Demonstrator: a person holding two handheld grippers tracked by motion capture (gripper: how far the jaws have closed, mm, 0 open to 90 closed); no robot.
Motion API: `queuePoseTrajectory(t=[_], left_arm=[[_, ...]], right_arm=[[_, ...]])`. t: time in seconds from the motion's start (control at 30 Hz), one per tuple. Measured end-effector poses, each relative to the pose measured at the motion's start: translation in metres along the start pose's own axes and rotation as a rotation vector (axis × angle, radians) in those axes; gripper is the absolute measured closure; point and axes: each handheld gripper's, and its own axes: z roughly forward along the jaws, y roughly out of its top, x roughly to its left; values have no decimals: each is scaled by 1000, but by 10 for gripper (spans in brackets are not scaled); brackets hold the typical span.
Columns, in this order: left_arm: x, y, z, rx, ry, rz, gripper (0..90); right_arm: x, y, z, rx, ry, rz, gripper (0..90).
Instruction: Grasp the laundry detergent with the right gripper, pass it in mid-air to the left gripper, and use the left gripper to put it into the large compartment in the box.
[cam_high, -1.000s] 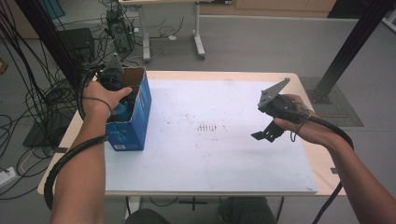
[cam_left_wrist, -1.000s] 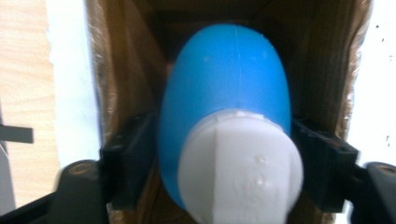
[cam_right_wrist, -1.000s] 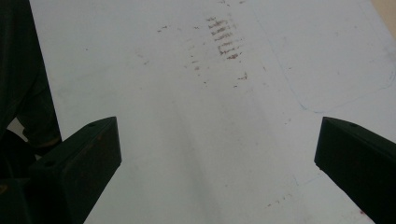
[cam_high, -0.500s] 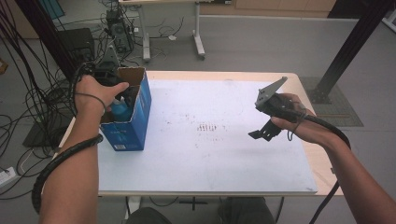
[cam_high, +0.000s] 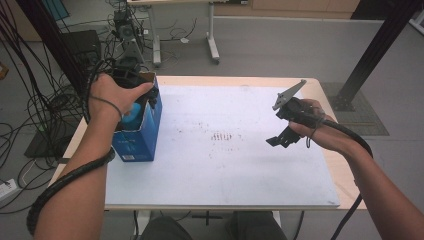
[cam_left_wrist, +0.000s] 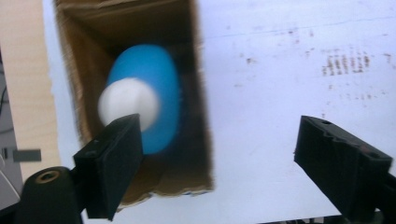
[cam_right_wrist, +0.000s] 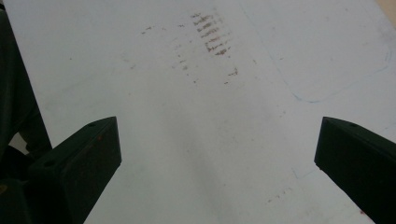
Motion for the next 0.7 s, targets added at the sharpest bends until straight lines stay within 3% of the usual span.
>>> queuePoseTrajectory(t=[0.13,0.37,0.7], left_arm=[[-18,3,-4,-18,-20,46,114],[-43,4,5,-9,-37,82,96],[-56,9,8,-33,-39,86,96]], right_arm=[[-3,-1,-4,-1,-18,9,5],[-7,-1,-6,8,-19,3,5],[-15,4,-12,20,-20,-14,5]])
